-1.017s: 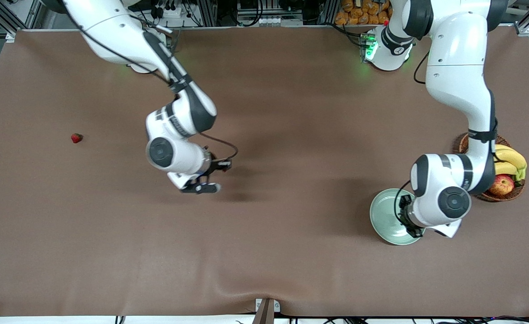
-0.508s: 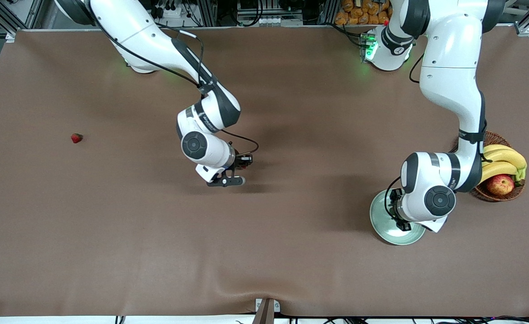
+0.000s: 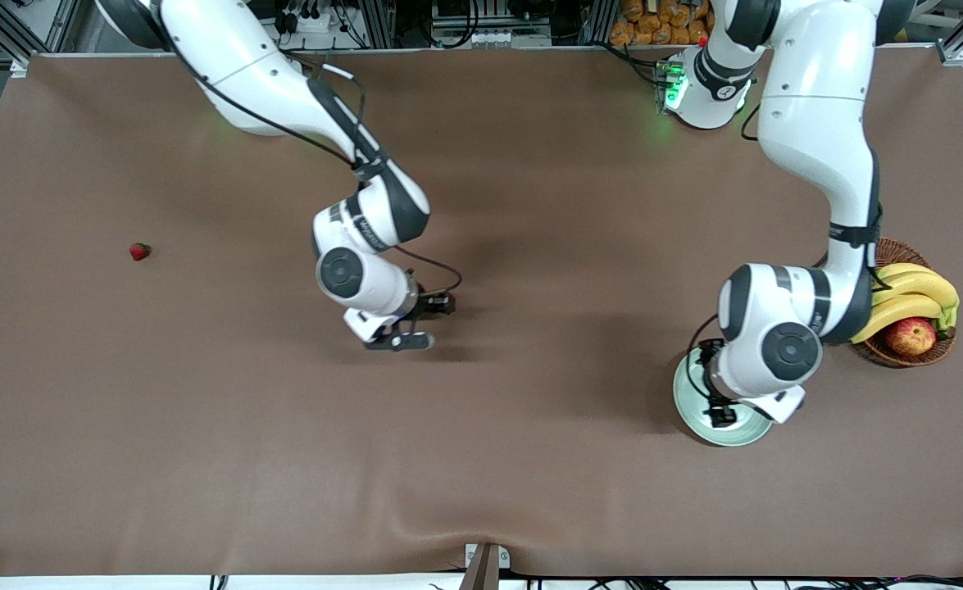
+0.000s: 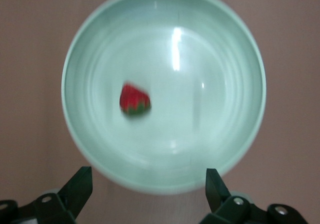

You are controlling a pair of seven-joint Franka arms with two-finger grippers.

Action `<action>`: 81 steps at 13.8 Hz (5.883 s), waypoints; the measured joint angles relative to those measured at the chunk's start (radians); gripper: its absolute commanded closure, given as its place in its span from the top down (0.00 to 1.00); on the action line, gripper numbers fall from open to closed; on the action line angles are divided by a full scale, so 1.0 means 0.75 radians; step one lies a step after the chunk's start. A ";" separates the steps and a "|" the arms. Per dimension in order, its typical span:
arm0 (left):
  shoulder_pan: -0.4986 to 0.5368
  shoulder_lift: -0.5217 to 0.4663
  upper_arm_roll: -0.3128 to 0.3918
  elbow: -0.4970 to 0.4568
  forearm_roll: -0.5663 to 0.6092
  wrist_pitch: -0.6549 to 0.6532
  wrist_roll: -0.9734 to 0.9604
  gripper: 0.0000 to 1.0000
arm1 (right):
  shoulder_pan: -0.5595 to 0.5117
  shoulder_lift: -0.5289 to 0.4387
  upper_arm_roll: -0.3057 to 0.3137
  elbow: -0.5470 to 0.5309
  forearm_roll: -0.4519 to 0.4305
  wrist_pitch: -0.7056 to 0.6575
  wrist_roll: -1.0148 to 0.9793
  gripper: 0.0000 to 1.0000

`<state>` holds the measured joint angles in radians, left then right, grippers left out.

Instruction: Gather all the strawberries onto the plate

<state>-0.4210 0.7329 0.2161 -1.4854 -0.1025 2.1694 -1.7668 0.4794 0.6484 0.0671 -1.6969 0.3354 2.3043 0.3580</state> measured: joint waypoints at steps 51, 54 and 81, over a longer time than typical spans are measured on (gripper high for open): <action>-0.781 0.269 -0.142 0.148 0.067 0.435 0.043 0.00 | -1.103 -0.135 -0.246 -0.425 -0.639 -0.418 -1.068 0.18; -0.788 0.269 -0.110 0.157 0.068 0.393 0.042 0.00 | -1.103 -0.135 -0.245 -0.424 -0.640 -0.419 -1.068 0.06; 0.225 0.134 -0.020 0.149 0.065 -0.124 0.295 1.00 | 0.117 -0.054 -0.201 0.069 0.151 -0.233 -0.453 0.11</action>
<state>-0.2524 0.8331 0.2014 -1.3738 -0.0538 2.0761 -1.5455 0.5670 0.6076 -0.0835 -1.6451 0.4489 2.1296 0.0181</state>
